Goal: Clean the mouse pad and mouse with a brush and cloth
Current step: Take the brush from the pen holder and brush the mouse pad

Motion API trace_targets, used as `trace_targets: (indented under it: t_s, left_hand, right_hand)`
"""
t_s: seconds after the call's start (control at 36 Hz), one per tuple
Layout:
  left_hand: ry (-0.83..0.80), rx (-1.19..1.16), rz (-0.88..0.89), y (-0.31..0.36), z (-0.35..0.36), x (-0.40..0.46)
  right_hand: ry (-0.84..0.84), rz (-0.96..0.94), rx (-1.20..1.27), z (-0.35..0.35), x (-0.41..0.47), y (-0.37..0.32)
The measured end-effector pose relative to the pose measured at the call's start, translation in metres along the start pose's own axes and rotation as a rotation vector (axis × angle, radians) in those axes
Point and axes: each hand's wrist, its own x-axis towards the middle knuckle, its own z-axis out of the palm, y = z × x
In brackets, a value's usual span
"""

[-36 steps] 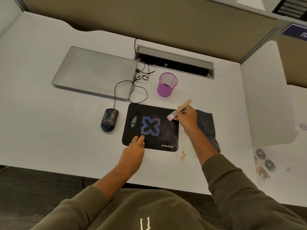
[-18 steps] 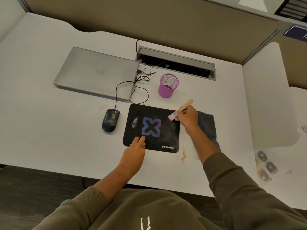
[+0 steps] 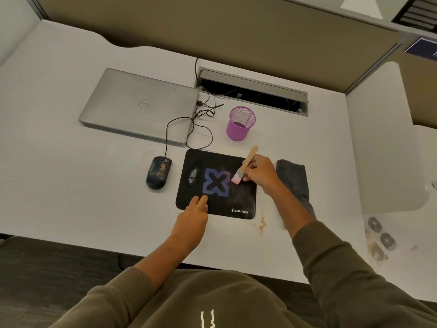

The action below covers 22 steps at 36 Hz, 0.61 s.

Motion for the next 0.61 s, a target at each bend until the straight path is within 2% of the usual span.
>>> trace_targets:
  t_s: [0.06,0.11,0.19,0.25,0.36,0.42,0.47,0.61]
  left_hand:
    - [0.010,0.014,0.006,-0.001,0.001,0.000]
    - [0.020,0.023,0.015,-0.002,0.003,0.000]
    - [0.020,0.030,0.032,-0.002,0.003,-0.002]
    - [0.024,0.027,0.028,-0.002,0.004,-0.001]
    - [0.032,0.013,0.020,-0.003,0.005,0.001]
    - [0.032,-0.004,0.020,-0.004,0.005,0.001]
    - [0.032,0.004,0.021,-0.004,0.006,0.001]
    - [0.030,-0.030,-0.001,-0.004,0.007,0.002]
  right_hand:
    - [0.076,-0.017,0.057,-0.005,0.001,0.001]
    - [0.256,-0.048,0.131,-0.012,0.001,0.003]
    - [0.394,-0.145,0.060,-0.016,-0.004,0.009]
    - [0.313,-0.211,-0.034,-0.012,-0.014,0.012]
    - [-0.035,-0.313,-0.282,0.003,-0.036,0.023]
    - [-0.139,-0.335,-0.386,0.009,-0.040,0.026]
    - [-0.136,-0.357,-0.372,0.009,-0.040,0.022]
    - [0.069,-0.409,-0.188,0.011,-0.036,0.007]
